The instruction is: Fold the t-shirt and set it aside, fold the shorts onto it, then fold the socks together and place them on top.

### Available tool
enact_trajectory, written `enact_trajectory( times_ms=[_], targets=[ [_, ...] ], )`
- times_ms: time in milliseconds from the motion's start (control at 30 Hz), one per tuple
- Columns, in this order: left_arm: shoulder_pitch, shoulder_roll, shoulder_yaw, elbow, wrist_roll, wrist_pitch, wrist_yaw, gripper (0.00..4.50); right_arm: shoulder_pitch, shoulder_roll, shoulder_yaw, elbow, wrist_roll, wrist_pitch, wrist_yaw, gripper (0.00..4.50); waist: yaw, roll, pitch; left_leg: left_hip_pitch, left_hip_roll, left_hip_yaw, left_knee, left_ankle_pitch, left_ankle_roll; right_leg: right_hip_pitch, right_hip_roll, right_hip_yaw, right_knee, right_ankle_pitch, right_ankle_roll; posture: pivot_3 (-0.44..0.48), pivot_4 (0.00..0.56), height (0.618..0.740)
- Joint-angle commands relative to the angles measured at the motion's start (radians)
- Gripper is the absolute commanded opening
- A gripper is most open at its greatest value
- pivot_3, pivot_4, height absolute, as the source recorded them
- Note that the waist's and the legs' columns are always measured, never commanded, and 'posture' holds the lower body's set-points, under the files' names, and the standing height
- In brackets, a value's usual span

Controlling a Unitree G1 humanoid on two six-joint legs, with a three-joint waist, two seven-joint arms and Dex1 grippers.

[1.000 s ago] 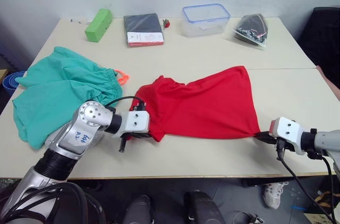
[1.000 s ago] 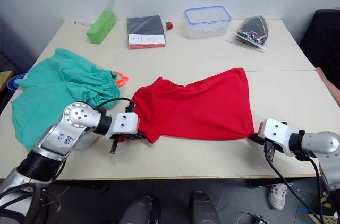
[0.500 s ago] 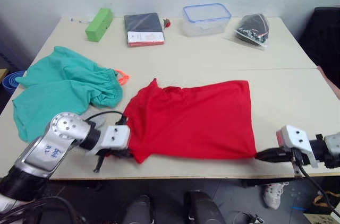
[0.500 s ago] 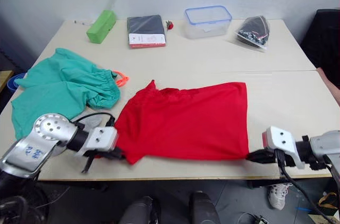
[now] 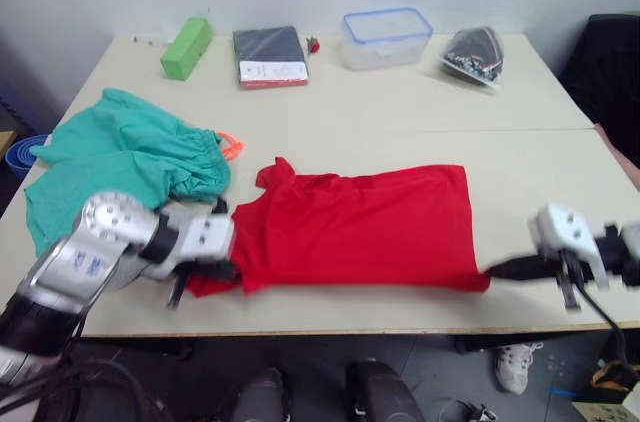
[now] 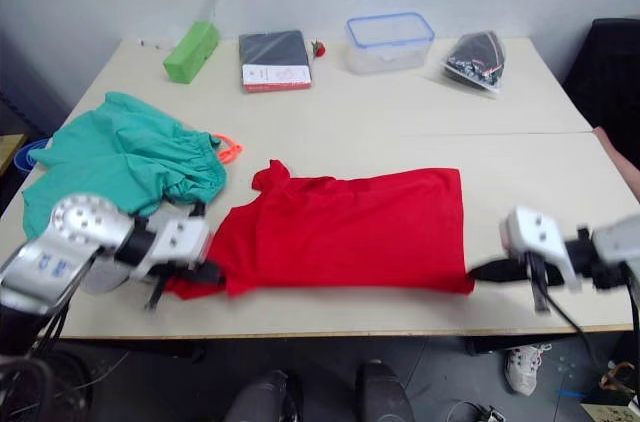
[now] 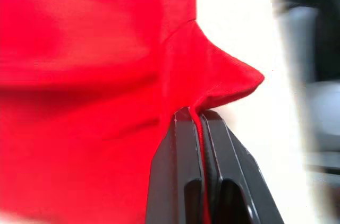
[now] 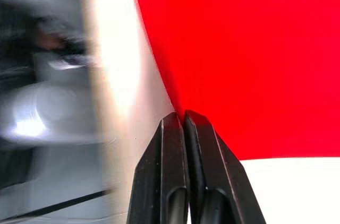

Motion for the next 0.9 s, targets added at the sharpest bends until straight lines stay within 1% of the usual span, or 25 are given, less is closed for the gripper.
enact_trajectory(
  times_ms=[33,67,100,133,167,200,233,267,300,367,400,467,533,633,700,767,800,867,900],
  targets=[
    [-0.35,-0.15,0.05,0.406,0.172,-0.261,0.434,0.0,-0.323,0.122,0.023,0.271,-0.178,-0.149,-0.318,0.02,0.001,-0.001,0.003,-0.001,0.0,0.0,0.0,0.0,0.0,0.0,0.0,0.0,0.0,0.0,0.0,0.0,0.15,0.74],
    [-0.482,-0.189,0.072,0.547,0.239,-0.367,0.652,0.0,-0.428,0.161,0.02,0.361,-0.233,-0.223,-0.441,0.02,0.001,-0.004,0.009,-0.002,0.0,0.0,0.002,0.0,0.0,-0.001,0.001,0.0,0.002,0.001,0.002,0.0,0.15,0.74],
    [-0.609,-0.197,0.086,0.666,0.316,-0.474,0.888,0.0,-0.518,0.181,0.02,0.439,-0.301,-0.328,-0.568,0.02,0.001,-0.005,0.01,-0.006,-0.001,0.0,0.005,0.002,-0.002,-0.006,0.001,0.0,0.003,0.002,0.003,0.0,0.15,0.74],
    [-0.701,-0.19,0.107,0.741,0.351,-0.556,1.031,0.0,-0.577,0.185,0.019,0.492,-0.36,-0.441,-0.676,0.02,0.002,-0.006,0.011,-0.018,-0.001,0.0,0.008,0.005,-0.007,-0.018,0.001,0.0,0.007,0.003,0.003,0.0,0.15,0.74],
    [-0.772,-0.181,0.125,0.796,0.359,-0.626,1.107,0.0,-0.619,0.183,0.017,0.532,-0.407,-0.544,-0.767,0.02,-0.001,-0.006,0.011,-0.031,0.0,0.001,0.015,0.006,-0.007,-0.032,0.001,0.001,0.016,0.003,0.004,0.0,0.15,0.74],
    [-0.835,-0.166,0.126,0.842,0.377,-0.687,1.164,0.0,-0.65,0.176,0.016,0.556,-0.45,-0.642,-0.849,0.02,-0.003,-0.007,0.01,-0.044,-0.001,0.003,0.016,0.006,-0.008,-0.048,0.0,0.002,0.022,0.003,0.005,0.0,0.15,0.74],
    [-0.876,-0.157,0.125,0.873,0.385,-0.738,1.181,0.0,-0.668,0.17,0.011,0.569,-0.474,-0.719,-0.907,0.02,-0.004,-0.007,0.01,-0.05,-0.003,0.005,0.015,0.006,-0.008,-0.059,-0.003,-0.001,0.026,0.003,0.005,0.0,0.15,0.74],
    [-0.905,-0.148,0.126,0.894,0.385,-0.788,1.183,0.0,-0.679,0.159,0.006,0.572,-0.5,-0.784,-0.963,0.02,-0.005,-0.007,0.01,-0.051,-0.004,0.009,0.013,0.003,-0.006,-0.067,-0.006,-0.01,0.035,0.003,0.005,0.0,0.15,0.74],
    [-0.917,-0.143,0.129,0.908,0.377,-0.83,1.168,0.0,-0.682,0.151,0.004,0.57,-0.516,-0.84,-0.997,0.02,-0.005,-0.006,0.009,-0.05,-0.004,0.011,0.013,0.001,-0.005,-0.07,-0.009,-0.021,0.04,0.003,0.005,0.0,0.15,0.74],
    [-0.905,-0.132,0.134,0.908,0.349,-0.882,1.099,0.0,-0.665,0.132,0.008,0.557,-0.537,-0.928,-1.03,0.02,-0.004,-0.005,0.009,-0.049,-0.003,0.014,0.013,-0.002,-0.001,-0.07,-0.011,-0.037,0.041,0.003,0.004,0.0,0.15,0.74],
    [-0.885,-0.127,0.136,0.896,0.332,-0.892,1.052,0.0,-0.652,0.126,0.008,0.552,-0.537,-0.947,-1.037,0.02,-0.005,-0.005,0.009,-0.049,-0.003,0.016,0.013,-0.003,0.001,-0.07,-0.014,-0.048,0.041,0.003,0.004,0.0,0.15,0.74],
    [-0.806,-0.111,0.155,0.827,0.278,-0.878,0.955,0.0,-0.616,0.115,0.002,0.538,-0.507,-0.951,-1.019,0.02,-0.006,-0.005,0.009,-0.05,-0.003,0.021,0.012,-0.005,0.003,-0.07,-0.022,-0.068,0.039,0.003,0.004,0.0,0.15,0.74],
    [-0.691,-0.085,0.182,0.718,0.237,-0.845,0.894,0.0,-0.572,0.096,-0.002,0.522,-0.487,-0.96,-0.993,0.02,-0.007,-0.005,0.009,-0.051,-0.004,0.027,0.011,-0.006,0.005,-0.069,-0.025,-0.082,0.032,0.003,0.004,0.0,0.15,0.74],
    [-0.457,-0.045,0.221,0.474,0.142,-0.701,0.762,0.0,-0.466,0.071,-0.005,0.486,-0.39,-0.919,-0.859,0.02,-0.012,-0.004,0.011,-0.053,-0.009,0.031,0.015,-0.007,0.008,-0.065,-0.033,-0.087,0.024,0.003,0.004,0.0,0.15,0.74],
    [-0.303,-0.026,0.244,0.304,0.077,-0.57,0.691,0.0,-0.376,0.056,0.001,0.449,-0.306,-0.852,-0.731,0.02,-0.012,-0.003,0.011,-0.047,-0.009,0.029,0.018,-0.006,0.013,-0.052,-0.037,-0.091,0.019,0.004,0.005,0.0,0.15,0.74],
    [-0.144,-0.005,0.259,0.131,0.014,-0.422,0.63,0.0,-0.255,0.031,0.017,0.399,-0.238,-0.788,-0.596,0.02,-0.007,-0.001,0.013,-0.045,-0.007,0.027,0.029,-0.007,0.016,-0.044,-0.038,-0.093,0.017,0.008,0.006,0.0,0.15,0.74],
    [-0.07,0.009,0.261,0.051,-0.011,-0.378,0.594,0.0,-0.188,0.02,0.021,0.363,-0.197,-0.758,-0.529,0.02,-0.003,-0.001,0.013,-0.042,-0.006,0.026,0.031,-0.007,0.018,-0.037,-0.038,-0.093,0.014,0.01,0.006,0.0,0.15,0.74],
    [0.078,0.043,0.256,-0.101,-0.061,-0.246,0.524,0.0,-0.055,-0.004,0.029,0.297,-0.145,-0.704,-0.421,0.02,0.001,0.001,0.015,-0.024,-0.004,0.025,0.031,-0.009,0.02,-0.016,-0.039,-0.092,0.004,0.013,0.007,0.0,0.15,0.74],
    [0.149,0.061,0.249,-0.166,-0.075,-0.238,0.483,0.0,0.012,-0.016,0.035,0.274,-0.134,-0.704,-0.373,0.02,0.002,0.002,0.016,-0.017,-0.005,0.024,0.031,-0.01,0.022,-0.006,-0.04,-0.091,0.0,0.014,0.007,0.0,0.15,0.74]
  ],
)
